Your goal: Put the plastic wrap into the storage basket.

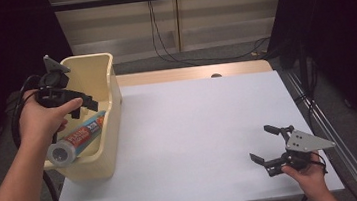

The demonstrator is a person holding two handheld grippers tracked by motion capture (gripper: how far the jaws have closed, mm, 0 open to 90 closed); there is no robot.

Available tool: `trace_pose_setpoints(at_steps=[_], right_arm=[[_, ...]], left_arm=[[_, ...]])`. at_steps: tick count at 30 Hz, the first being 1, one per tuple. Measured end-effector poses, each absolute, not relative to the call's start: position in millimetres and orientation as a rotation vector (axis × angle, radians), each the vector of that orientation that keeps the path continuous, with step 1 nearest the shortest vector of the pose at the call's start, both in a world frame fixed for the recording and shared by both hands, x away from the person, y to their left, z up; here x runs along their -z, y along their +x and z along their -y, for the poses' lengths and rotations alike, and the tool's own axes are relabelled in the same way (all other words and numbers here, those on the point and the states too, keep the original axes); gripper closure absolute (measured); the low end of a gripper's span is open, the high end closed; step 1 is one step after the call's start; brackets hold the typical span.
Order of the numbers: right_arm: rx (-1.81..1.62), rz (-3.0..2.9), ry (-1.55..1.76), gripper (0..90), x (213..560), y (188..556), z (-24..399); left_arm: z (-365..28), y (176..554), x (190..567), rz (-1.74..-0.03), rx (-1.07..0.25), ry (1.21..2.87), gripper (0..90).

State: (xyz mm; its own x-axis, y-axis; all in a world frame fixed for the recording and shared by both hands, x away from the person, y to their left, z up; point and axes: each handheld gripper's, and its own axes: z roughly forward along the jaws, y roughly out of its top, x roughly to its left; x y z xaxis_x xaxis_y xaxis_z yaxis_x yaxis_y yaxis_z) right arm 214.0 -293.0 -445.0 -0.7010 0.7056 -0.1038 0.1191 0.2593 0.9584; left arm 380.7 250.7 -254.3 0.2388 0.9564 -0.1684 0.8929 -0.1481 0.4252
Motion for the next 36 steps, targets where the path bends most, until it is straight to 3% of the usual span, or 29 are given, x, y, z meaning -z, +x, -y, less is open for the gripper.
trace_pose_setpoints(at_steps=[11, 36], right_arm=[[-1.457, -2.013, 0.743, 1.2, 445, 214, 293], [-1.459, -2.022, 0.737, 1.1, 446, 213, 293]], left_arm=[[-222, 378, 261, -1.599, -0.171, 2.126, 16.8], [-155, 370, 286, -1.410, -0.060, 2.275, 15.6]])
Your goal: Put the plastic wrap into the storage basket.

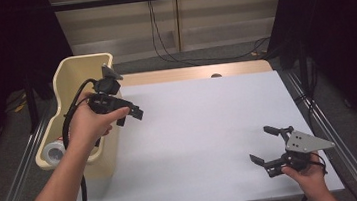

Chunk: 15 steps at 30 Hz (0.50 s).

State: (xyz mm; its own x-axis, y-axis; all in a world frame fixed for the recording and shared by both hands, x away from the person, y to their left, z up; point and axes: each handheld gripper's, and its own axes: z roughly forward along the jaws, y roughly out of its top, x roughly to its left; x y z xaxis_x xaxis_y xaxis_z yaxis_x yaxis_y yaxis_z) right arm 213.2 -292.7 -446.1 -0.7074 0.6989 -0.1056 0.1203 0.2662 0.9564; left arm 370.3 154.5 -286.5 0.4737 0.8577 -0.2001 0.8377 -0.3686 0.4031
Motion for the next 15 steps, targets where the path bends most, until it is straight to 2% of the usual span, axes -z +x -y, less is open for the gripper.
trace_pose_setpoints(at_steps=[15], right_arm=[[-1.459, -2.023, 0.737, 1.2, 446, 213, 292]], left_arm=[[-127, 361, 321, -1.340, -0.015, 2.347, 15.4]])
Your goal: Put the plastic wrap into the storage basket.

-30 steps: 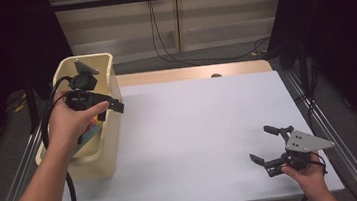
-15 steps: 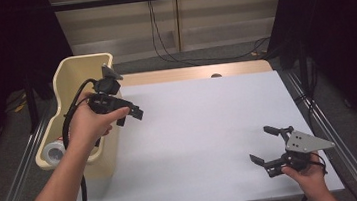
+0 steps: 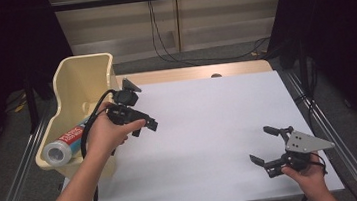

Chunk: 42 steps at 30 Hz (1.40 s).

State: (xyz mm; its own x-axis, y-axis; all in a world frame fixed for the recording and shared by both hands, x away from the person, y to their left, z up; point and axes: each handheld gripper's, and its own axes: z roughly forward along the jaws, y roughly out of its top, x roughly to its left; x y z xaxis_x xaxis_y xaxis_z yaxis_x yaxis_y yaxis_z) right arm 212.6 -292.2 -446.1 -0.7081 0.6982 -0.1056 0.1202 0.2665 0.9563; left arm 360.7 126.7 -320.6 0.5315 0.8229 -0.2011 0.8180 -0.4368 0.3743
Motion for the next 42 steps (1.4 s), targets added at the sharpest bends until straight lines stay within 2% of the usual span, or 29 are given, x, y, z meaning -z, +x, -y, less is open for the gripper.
trace_pose_setpoints(at_steps=[24, 42], right_arm=[[-1.460, -2.025, 0.738, 1.1, 446, 213, 292], [-1.458, -2.029, 0.738, 1.1, 447, 213, 292]], left_arm=[[-116, 343, 376, -1.300, 0.107, 2.359, 15.4], [-124, 324, 409, -1.223, -0.010, 2.225, 14.7]])
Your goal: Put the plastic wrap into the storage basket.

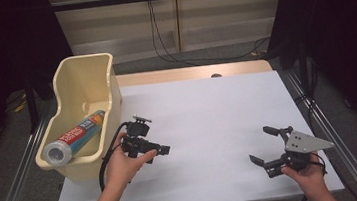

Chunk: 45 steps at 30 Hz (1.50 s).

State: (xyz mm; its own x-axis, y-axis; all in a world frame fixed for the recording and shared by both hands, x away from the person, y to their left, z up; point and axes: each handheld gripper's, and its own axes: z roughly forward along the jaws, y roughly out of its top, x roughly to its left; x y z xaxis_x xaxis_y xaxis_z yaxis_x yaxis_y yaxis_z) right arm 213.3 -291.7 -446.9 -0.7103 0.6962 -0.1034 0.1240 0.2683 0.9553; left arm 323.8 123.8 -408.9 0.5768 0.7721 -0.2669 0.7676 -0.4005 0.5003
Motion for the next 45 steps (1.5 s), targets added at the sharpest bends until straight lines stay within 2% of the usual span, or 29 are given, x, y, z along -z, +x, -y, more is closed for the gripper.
trace_pose_setpoints(at_steps=[23, 33, 45], right_arm=[[-1.458, -2.032, 0.731, 1.1, 448, 213, 291], [-1.453, -2.035, 0.731, 1.1, 448, 213, 291], [-1.449, -2.043, 0.734, 1.1, 449, 213, 289]], left_arm=[[-127, 297, 428, -1.058, -0.408, 2.042, 8.2], [-134, 288, 428, -0.982, -0.503, 1.920, 5.1], [-140, 283, 427, -0.922, -0.515, 1.828, 1.7]])
